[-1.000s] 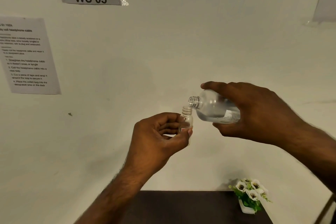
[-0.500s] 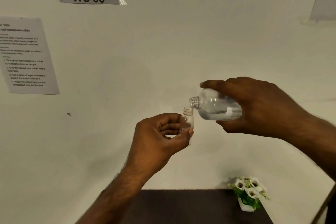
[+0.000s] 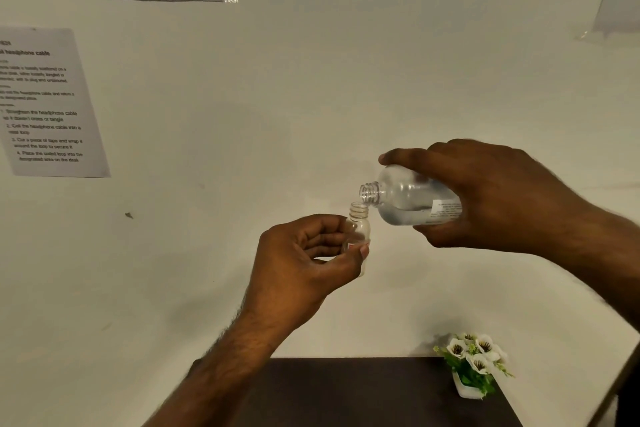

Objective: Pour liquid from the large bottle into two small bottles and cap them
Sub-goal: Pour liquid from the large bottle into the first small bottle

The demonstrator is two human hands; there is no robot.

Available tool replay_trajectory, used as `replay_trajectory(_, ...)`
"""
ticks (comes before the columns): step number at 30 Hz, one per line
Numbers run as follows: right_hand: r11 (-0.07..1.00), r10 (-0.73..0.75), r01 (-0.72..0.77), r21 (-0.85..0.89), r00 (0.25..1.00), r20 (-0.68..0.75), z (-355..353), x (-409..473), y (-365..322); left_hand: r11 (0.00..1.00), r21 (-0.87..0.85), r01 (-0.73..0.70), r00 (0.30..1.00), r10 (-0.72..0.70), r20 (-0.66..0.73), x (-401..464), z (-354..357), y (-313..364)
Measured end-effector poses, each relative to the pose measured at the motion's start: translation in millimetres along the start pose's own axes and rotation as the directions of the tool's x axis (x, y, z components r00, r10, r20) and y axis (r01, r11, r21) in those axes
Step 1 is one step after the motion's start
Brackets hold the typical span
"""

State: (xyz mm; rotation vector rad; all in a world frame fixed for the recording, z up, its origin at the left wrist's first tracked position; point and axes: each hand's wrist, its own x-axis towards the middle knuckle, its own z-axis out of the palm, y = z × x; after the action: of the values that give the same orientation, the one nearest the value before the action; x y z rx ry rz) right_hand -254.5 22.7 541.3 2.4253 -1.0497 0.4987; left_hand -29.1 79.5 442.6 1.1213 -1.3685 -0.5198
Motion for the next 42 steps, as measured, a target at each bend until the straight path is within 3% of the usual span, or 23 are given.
replay_trajectory(42, 0.998, -0.058, 0.058, -0.009, 0.998, -0.003, -3.2, 4.5, 4.2, 0.999, -0.045, -0.006, 1.000, 0.005, -0.002, -0.2, 0.6, -1.9)
